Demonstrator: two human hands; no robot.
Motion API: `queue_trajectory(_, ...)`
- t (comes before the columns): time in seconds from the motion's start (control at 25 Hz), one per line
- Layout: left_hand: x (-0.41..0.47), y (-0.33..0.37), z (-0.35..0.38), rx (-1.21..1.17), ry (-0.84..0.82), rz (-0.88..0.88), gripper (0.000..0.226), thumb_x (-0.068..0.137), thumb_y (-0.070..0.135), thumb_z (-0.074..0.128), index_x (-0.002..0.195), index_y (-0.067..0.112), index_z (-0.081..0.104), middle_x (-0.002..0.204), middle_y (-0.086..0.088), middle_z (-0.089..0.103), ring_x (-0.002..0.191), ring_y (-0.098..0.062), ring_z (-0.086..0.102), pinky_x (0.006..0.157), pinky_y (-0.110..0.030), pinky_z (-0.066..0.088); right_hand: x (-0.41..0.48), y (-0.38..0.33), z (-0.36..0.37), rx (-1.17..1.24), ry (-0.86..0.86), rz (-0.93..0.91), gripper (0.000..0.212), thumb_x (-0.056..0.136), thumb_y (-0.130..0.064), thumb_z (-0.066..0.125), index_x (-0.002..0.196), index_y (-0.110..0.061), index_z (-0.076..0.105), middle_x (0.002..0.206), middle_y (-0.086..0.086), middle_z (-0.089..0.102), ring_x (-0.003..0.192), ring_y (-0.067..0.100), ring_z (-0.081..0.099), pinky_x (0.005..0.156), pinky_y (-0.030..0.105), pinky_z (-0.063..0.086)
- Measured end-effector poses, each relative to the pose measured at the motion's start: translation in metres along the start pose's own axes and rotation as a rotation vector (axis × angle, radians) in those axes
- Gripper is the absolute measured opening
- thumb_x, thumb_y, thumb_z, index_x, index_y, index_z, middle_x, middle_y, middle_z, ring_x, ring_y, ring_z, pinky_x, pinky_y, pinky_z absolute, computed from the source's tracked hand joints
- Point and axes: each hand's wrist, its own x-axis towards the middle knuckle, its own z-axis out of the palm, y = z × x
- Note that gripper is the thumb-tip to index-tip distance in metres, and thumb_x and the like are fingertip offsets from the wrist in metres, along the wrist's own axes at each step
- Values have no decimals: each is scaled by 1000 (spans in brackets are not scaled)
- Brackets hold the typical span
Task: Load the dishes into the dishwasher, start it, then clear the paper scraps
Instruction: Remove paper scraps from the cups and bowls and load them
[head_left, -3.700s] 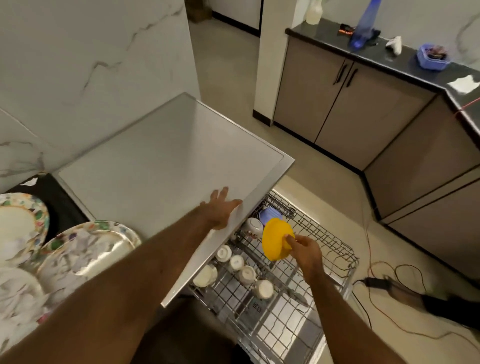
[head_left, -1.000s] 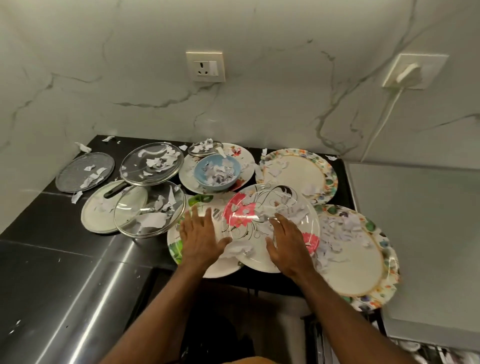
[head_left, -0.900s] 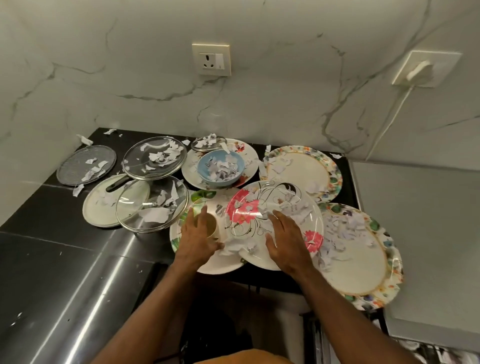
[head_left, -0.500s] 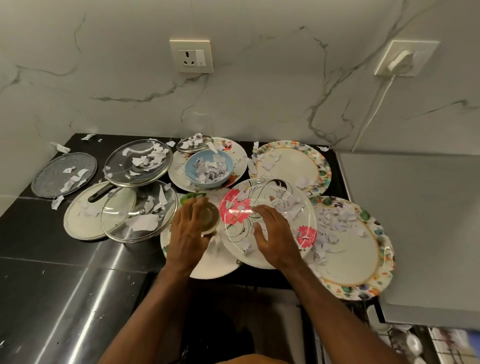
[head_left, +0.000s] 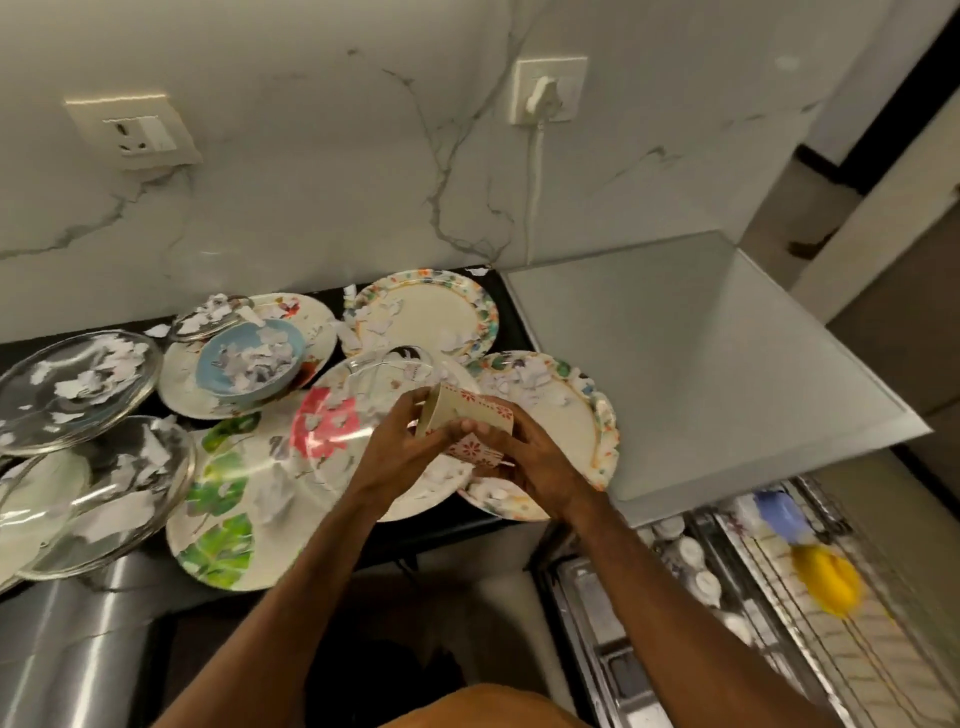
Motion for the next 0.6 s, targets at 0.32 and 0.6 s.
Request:
queue_trajectory(0.32, -18, 18, 187, 165, -491, 34, 57, 84, 41, 84, 135, 25, 63, 120, 5, 74, 110, -16, 71, 99, -32, 56, -138, 28, -175, 244, 494, -49, 66, 81, -71, 70, 110, -11, 73, 90, 19, 66, 56, 20, 54, 43, 25, 39)
queue_trajectory(0.6, 5, 13, 294, 1043, -615, 296, 62, 104, 14, 54, 161, 18, 30, 168, -4, 26, 154, -23, 27, 122, -30, 17, -235, 110, -285, -45, 745, 73, 71, 76, -69, 80, 127, -24, 61, 120, 10, 72, 100, 26, 73, 64, 31, 61)
